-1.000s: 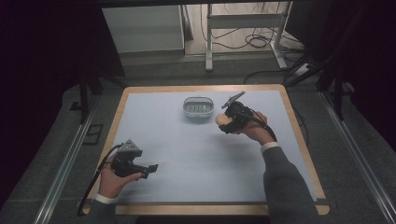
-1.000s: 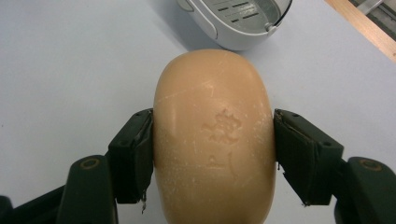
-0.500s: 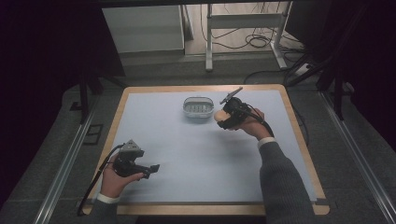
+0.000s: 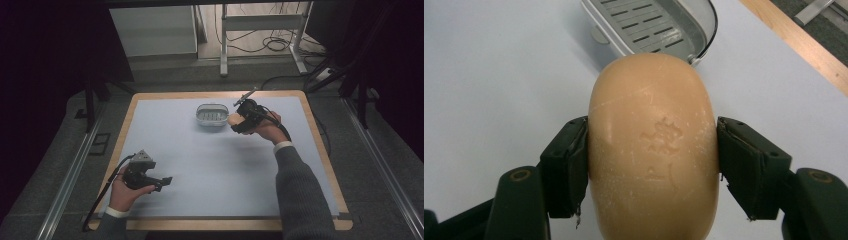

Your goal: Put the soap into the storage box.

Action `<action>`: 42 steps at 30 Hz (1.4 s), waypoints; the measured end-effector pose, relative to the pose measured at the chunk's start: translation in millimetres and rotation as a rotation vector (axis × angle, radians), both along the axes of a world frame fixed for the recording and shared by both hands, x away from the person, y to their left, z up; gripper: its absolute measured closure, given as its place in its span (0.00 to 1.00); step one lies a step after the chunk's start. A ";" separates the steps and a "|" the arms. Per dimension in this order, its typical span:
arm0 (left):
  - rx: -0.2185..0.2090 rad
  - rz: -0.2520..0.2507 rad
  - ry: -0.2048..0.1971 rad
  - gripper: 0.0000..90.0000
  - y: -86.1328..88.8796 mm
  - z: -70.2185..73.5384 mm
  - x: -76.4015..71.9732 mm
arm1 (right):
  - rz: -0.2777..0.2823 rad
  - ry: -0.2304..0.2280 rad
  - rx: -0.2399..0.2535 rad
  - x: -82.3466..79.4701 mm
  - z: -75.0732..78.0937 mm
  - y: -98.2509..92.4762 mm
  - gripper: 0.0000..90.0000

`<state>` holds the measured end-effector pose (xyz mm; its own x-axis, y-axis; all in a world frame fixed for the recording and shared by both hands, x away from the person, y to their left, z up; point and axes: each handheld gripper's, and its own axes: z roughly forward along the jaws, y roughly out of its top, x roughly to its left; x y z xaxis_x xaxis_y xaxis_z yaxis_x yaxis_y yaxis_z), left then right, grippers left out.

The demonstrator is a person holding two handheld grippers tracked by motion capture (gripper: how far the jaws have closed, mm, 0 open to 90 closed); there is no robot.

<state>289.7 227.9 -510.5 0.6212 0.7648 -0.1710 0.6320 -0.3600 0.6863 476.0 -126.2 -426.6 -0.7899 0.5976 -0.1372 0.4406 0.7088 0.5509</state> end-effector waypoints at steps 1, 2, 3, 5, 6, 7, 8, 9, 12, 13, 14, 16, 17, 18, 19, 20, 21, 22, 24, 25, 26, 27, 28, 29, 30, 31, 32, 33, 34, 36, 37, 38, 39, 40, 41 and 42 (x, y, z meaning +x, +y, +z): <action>0.002 0.000 0.000 0.09 0.1 0.0 0.1 | 0.000 -0.001 0.000 1.2 1.0 0.9 0.36; 0.010 -0.006 0.002 0.09 0.6 0.1 0.3 | 0.000 0.000 0.001 1.9 1.6 1.6 0.36; 0.010 -0.006 0.001 0.09 0.6 0.2 0.1 | 0.003 0.000 0.003 3.0 2.3 2.6 0.36; 0.000 0.000 0.000 0.09 0.1 0.3 -0.2 | 0.012 0.011 0.016 6.0 3.6 5.2 0.36; 0.000 0.000 -0.001 0.09 0.2 0.4 -0.3 | 0.013 0.012 0.014 7.0 3.9 6.3 0.36; 0.008 -0.005 0.000 0.09 0.9 0.7 -0.2 | 0.015 0.008 0.007 8.0 4.3 8.0 0.36; 0.009 -0.005 0.000 0.09 1.0 0.7 -0.3 | 0.015 0.007 0.006 9.2 4.5 9.6 0.36; 0.008 -0.006 0.000 0.09 1.0 0.7 -0.3 | 0.018 0.009 0.010 11.0 5.0 11.2 0.36; 0.012 -0.010 0.004 0.09 1.2 0.8 -0.1 | 0.020 0.005 0.009 14.8 7.0 15.0 0.36; 0.010 -0.011 0.006 0.09 1.6 1.4 -0.4 | 0.021 0.008 0.014 15.5 7.3 15.9 0.36; 0.005 -0.011 0.006 0.09 1.9 1.8 -0.5 | 0.028 0.013 0.016 16.6 7.5 17.9 0.36; 0.003 -0.007 0.000 0.09 1.8 3.2 -1.2 | 0.029 0.013 0.007 18.3 8.0 20.8 0.37; 0.005 -0.010 -0.001 0.09 1.4 3.8 -1.5 | 0.031 0.011 0.006 19.6 8.0 22.1 0.36; 0.007 -0.009 -0.002 0.09 1.2 4.0 -1.7 | 0.033 0.015 0.006 21.1 7.8 24.4 0.36; 0.004 -0.010 -0.005 0.09 0.6 4.5 -2.2 | 0.035 0.016 0.005 21.7 7.6 25.2 0.36; 0.004 -0.012 -0.006 0.09 0.2 4.7 -2.3 | 0.040 0.016 -0.001 23.0 7.4 27.4 0.36; 0.001 -0.013 -0.006 0.09 -0.5 4.6 -2.5 | 0.040 0.015 -0.002 23.5 7.3 28.6 0.36; 0.002 -0.013 -0.006 0.09 -0.8 4.3 -2.4 | 0.043 0.014 0.000 24.6 7.0 30.0 0.37; 0.004 -0.016 -0.005 0.09 -1.9 3.8 -2.7 | 0.047 0.012 0.001 26.4 4.8 32.4 0.36; 0.000 -0.018 -0.006 0.09 -2.4 3.8 -2.9 | 0.050 0.009 0.000 27.3 4.0 33.3 0.36; -0.001 -0.017 -0.005 0.09 -2.5 3.9 -2.9 | 0.048 0.006 -0.003 28.7 3.3 34.0 0.36; 0.001 -0.015 -0.005 0.09 -2.6 3.8 -2.8 | 0.048 0.005 -0.004 30.3 2.6 34.8 0.36; 0.001 -0.016 -0.005 0.09 -2.8 3.7 -2.9 | 0.048 0.004 -0.003 32.1 1.9 35.8 0.36; 0.002 -0.018 -0.005 0.09 -2.7 3.8 -3.2 | 0.049 0.006 -0.008 33.9 1.2 37.1 0.36; 0.003 -0.018 -0.005 0.09 -2.5 4.0 -3.4 | 0.051 0.008 -0.012 35.7 0.4 38.6 0.36; 0.002 -0.016 -0.006 0.09 -2.2 4.3 -3.5 | 0.057 0.010 -0.013 37.8 -0.1 39.9 0.36; 0.000 -0.017 -0.005 0.09 -2.0 4.4 -3.4 | 0.060 0.012 -0.013 39.7 -0.5 42.0 0.36; 0.004 -0.018 -0.004 0.09 -1.8 4.0 -3.0 | 0.064 0.010 -0.012 40.7 -0.8 43.3 0.36; 0.006 -0.018 -0.004 0.09 -1.8 3.8 -2.9 | 0.066 0.009 -0.016 42.7 -1.2 46.1 0.37; 0.009 -0.021 -0.004 0.09 -1.8 3.6 -2.8 | 0.070 0.009 -0.020 44.2 -1.2 49.1 0.36; 0.006 -0.023 -0.004 0.09 -1.8 3.6 -2.8 | 0.071 0.008 -0.020 45.5 -1.1 51.0 0.36; 0.005 -0.025 -0.004 0.09 -1.7 3.6 -2.6 | 0.074 0.008 -0.017 46.1 -0.6 53.5 0.36; 0.004 -0.025 -0.003 0.09 -2.0 3.1 -2.2 | 0.079 0.007 -0.015 46.8 -0.1 56.0 0.36; 0.004 -0.027 -0.002 0.09 -2.5 2.5 -1.9 | 0.087 0.008 -0.017 47.2 0.3 59.7 0.36; 0.005 -0.029 -0.001 0.09 -2.8 2.1 -1.7 | 0.091 0.003 -0.021 47.2 0.5 62.6 0.36; 0.004 -0.030 0.003 0.09 -3.3 1.7 -1.6 | 0.093 0.001 -0.021 47.3 0.6 64.4 0.36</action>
